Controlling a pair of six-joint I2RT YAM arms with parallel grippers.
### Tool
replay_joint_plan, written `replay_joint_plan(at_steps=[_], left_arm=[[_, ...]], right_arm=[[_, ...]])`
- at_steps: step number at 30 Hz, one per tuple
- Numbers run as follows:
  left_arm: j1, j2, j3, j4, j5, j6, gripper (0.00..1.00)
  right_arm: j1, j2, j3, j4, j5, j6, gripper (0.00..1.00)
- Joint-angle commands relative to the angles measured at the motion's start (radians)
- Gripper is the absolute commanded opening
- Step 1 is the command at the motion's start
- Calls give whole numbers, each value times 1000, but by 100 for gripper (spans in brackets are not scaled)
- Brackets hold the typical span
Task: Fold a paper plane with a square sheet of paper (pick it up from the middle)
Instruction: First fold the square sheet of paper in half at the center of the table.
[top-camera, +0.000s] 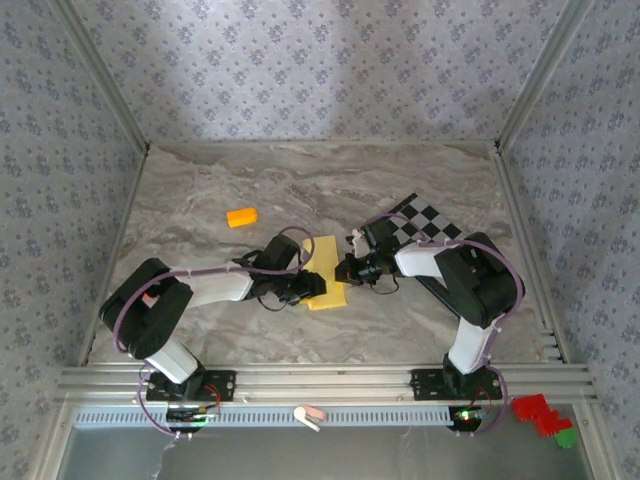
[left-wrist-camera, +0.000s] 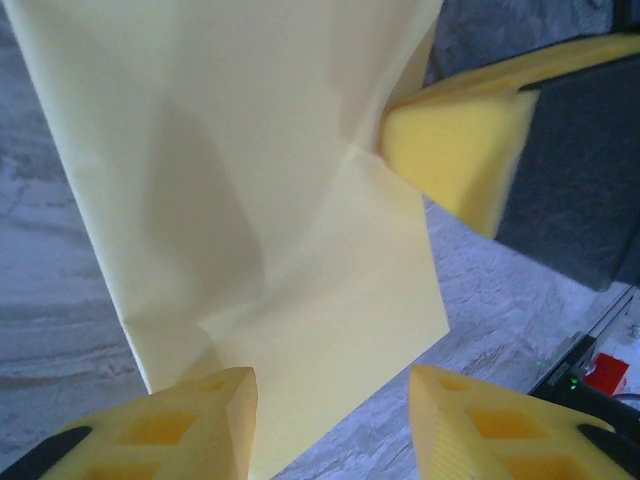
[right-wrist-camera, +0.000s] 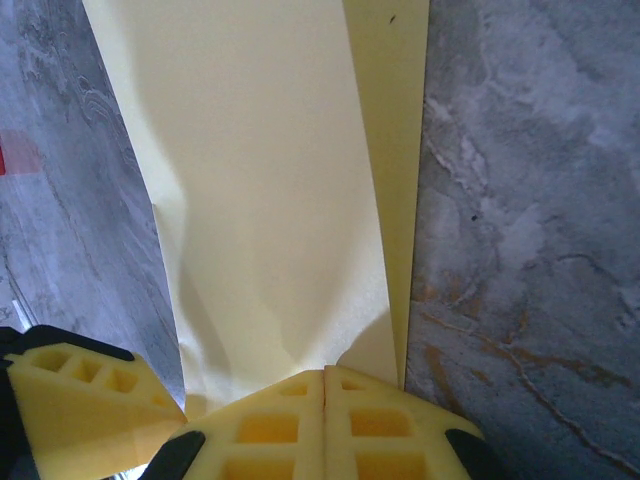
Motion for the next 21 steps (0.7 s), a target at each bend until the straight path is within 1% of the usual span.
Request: replay_joint_plan(at_steps=[1, 4, 12, 21], left_arm=[[-6, 35, -21, -5, 14, -13, 44], [-6, 33, -37, -17, 6, -11, 44], [-20, -46, -31, -20, 32, -9, 45], [-11, 2, -85, 5, 36, -19, 45]], right_arm=[[-1, 44, -59, -166, 164, -11, 0], [0, 41, -63, -168, 167, -12, 0], [-1, 35, -63, -169, 167, -10, 0], [3, 33, -65, -172, 171, -11, 0]])
